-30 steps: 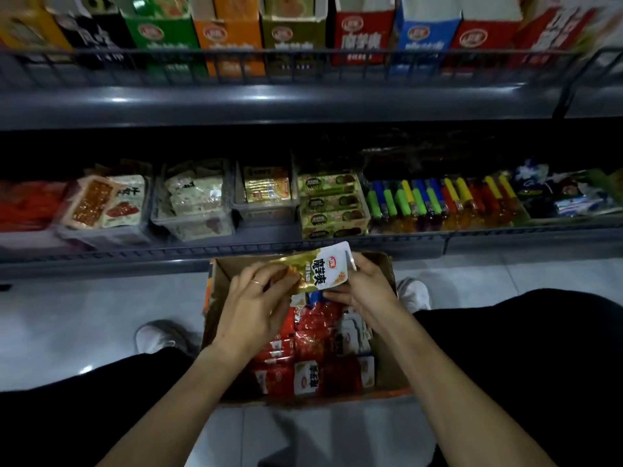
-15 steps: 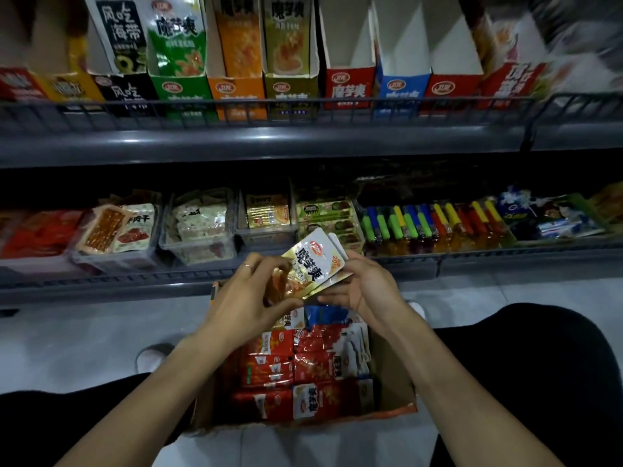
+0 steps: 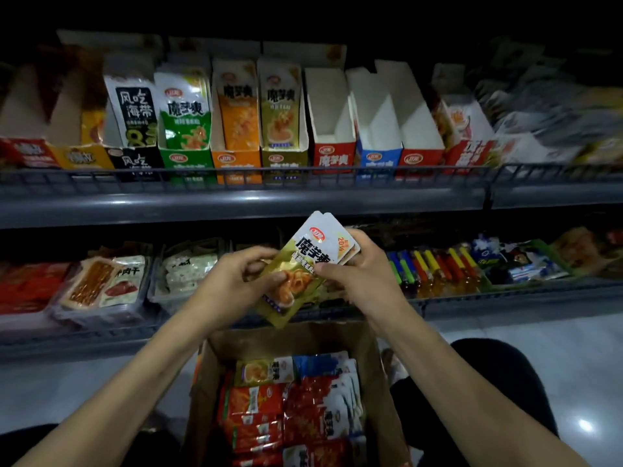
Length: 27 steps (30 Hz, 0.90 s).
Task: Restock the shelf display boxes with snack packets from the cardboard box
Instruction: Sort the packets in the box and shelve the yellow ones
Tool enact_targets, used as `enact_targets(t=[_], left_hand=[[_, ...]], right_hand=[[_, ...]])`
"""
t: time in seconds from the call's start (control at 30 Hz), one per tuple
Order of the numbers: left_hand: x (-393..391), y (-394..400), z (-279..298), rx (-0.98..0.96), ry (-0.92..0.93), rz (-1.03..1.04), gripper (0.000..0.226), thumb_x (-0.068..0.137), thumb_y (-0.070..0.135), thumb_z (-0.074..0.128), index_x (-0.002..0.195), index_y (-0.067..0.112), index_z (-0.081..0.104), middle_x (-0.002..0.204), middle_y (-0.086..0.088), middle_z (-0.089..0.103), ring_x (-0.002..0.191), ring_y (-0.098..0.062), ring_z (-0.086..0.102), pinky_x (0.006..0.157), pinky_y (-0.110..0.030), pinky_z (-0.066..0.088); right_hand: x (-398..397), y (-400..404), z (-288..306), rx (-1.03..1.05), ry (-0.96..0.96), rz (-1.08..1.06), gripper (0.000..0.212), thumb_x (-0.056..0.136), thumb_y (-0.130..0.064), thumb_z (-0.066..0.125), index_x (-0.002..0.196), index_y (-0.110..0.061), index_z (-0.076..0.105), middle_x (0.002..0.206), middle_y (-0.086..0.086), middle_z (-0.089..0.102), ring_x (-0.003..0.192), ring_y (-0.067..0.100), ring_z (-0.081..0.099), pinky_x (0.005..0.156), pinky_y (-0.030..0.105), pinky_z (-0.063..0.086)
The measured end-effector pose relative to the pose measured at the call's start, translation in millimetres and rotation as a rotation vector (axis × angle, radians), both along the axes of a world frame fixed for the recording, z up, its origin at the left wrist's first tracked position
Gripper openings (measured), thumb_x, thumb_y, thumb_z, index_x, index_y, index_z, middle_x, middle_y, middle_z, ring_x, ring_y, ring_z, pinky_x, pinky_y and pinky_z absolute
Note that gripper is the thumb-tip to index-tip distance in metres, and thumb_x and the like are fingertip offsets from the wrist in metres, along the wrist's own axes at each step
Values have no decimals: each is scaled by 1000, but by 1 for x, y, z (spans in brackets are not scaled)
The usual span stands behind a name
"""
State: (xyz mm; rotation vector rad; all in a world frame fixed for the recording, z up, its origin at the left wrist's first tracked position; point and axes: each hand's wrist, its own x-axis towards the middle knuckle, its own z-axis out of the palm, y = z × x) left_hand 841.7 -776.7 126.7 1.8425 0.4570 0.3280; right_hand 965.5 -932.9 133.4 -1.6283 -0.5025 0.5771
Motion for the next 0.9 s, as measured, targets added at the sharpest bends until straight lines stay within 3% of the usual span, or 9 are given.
enact_targets(t=[0.1,0.17,0.33,0.53,0.63,0.7,0.77,0.83,0.9], left_hand=[[2,1,6,-15,-72,65,14,84,9,68,98,11,68,79,-3,75,75,-19,73,69,-36,59],[4,0,9,-2,-76,86,10,85,12,68,95,10,69,75,-5,75,73,-22,72,69,-40,58],[7,-1,18,15,-74,128,8,87,16,68,89,9,67,71,-5,74,68,-20,73,64,-40,59],[19,-3,31,-47,-52,266,8,86,19,70,83,12,68,65,1,72,60,-11,70,47,-20,51],[23,1,38,-102,-90,225,6,89,18,66,88,12,67,68,-1,73,63,-10,70,50,-21,53],[27,9,40,8,-118,250,5,91,21,63,93,18,67,72,4,71,66,-1,66,58,-19,52],[35,26,43,299,-159,324,15,91,23,63,105,25,64,93,13,67,86,2,60,75,-19,50],[45,46,50,611,-222,332,35,89,18,61,122,27,57,117,10,58,112,-9,49,96,-31,43],[56,63,56,853,-166,311,55,82,11,58,134,27,48,135,1,47,130,-22,35,111,-47,29]], right_hand=[[-1,8,4,117,192,-36,59,73,-6,82,122,-24,54,103,0,74,96,16,71,85,41,57],[-4,14,6,124,235,-6,52,74,-5,81,119,-19,56,101,1,75,94,19,71,85,44,57],[-6,29,18,53,73,-9,38,78,-1,76,109,-18,61,91,-4,76,79,8,72,58,19,53],[-5,43,31,46,-173,-65,38,78,-2,76,86,-35,58,83,-17,70,78,-5,68,59,11,51],[5,44,42,66,-161,-51,37,78,1,75,91,-31,62,84,-10,74,80,2,71,66,19,56],[17,45,52,76,-135,-56,35,78,3,75,96,-25,63,87,-7,76,82,8,72,71,28,60],[32,50,67,85,-130,-88,34,79,3,74,100,-21,64,87,-7,76,81,8,73,72,28,60],[44,59,84,98,-165,-109,32,80,2,73,101,-21,64,88,-8,75,81,5,72,72,25,59],[52,70,99,93,-251,-124,29,82,0,72,98,-23,64,89,-9,74,81,2,70,70,22,58]])
